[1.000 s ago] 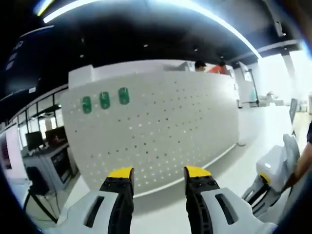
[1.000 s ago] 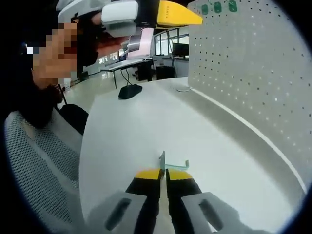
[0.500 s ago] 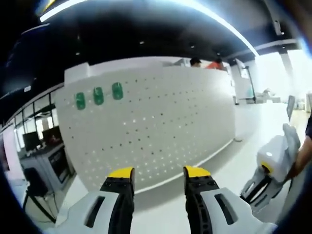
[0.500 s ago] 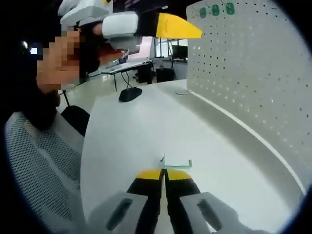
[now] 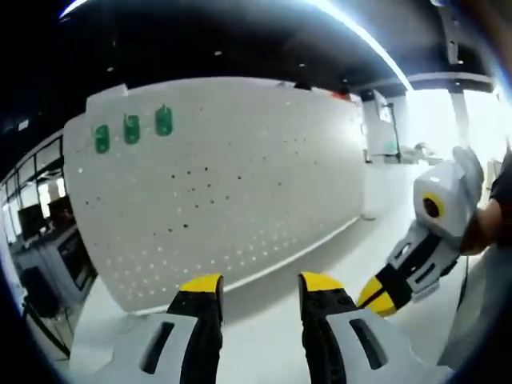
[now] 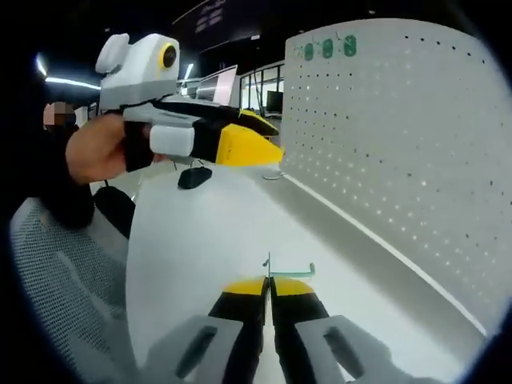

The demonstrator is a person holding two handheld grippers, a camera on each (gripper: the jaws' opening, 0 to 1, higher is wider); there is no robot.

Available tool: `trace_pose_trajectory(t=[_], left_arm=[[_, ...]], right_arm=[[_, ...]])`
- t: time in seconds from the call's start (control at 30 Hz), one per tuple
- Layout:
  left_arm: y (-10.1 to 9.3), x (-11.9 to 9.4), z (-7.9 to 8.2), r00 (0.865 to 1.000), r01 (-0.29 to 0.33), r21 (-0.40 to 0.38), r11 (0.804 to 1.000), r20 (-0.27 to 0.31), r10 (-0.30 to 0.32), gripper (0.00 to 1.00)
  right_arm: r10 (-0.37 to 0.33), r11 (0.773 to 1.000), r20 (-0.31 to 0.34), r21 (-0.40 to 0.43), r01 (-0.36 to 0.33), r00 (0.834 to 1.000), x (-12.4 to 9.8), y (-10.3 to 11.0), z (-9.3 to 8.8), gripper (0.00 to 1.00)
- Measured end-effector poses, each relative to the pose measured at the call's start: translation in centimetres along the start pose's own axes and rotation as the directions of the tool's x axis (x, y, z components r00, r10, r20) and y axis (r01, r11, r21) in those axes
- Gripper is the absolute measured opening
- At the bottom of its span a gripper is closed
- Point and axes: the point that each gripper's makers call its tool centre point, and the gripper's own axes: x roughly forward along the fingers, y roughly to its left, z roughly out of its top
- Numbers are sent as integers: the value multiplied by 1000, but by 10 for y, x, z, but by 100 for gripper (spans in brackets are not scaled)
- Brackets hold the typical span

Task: Insert the hook assembly into the mounting plate slot until the hook locks in place.

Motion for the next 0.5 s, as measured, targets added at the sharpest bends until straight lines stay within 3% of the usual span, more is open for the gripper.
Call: trace_pose_trajectory(t=[0.07,0.37,0.43,0.5], left_arm=[[-10,2,-5,998,58,-33,998,-10,-58,38],[-38,8,-12,980,197,-93,976,-20,-200,37],[-48,8,-14,967,250,-134,959,-17,-254,35],[-59,8,-17,948,308,-216,926,-9,-317,32]], right_arm=[[-12,1000,10,1,12,1000,-5,-3,2,0],[-57,998,38,-8,58,998,-30,-4,7,0],[-68,998,45,-14,68,997,-36,-4,8,0],[-76,997,53,-18,77,996,-42,-4,10,0]])
